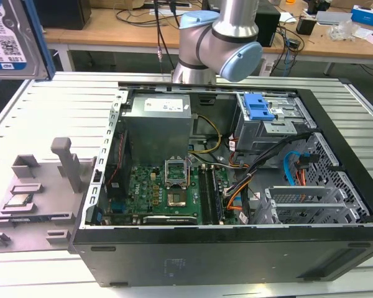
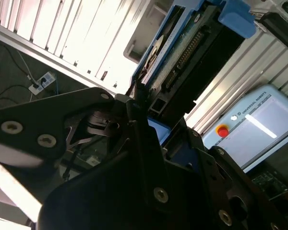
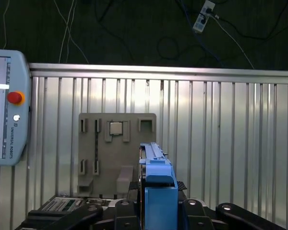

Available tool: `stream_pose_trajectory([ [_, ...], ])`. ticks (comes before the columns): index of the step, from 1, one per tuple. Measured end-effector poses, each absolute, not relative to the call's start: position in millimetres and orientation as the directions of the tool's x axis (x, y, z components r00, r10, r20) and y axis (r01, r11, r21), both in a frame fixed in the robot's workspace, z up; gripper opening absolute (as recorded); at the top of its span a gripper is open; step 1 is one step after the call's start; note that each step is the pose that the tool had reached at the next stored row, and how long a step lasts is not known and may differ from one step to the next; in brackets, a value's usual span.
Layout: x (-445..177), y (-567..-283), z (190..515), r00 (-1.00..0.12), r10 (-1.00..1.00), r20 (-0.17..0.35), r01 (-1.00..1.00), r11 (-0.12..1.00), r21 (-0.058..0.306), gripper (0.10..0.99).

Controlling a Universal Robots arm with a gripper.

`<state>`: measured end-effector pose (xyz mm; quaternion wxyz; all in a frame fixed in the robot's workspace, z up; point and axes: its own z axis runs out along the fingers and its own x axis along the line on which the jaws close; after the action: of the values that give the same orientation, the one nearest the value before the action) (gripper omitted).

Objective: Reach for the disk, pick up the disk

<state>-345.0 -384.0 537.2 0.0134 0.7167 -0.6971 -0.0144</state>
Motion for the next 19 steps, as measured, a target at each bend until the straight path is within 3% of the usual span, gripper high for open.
stream_pose_trajectory([
  [19,-252,-383,537,0.028,-1.000,-0.002,-0.999,-0.028,0.043,0.365],
])
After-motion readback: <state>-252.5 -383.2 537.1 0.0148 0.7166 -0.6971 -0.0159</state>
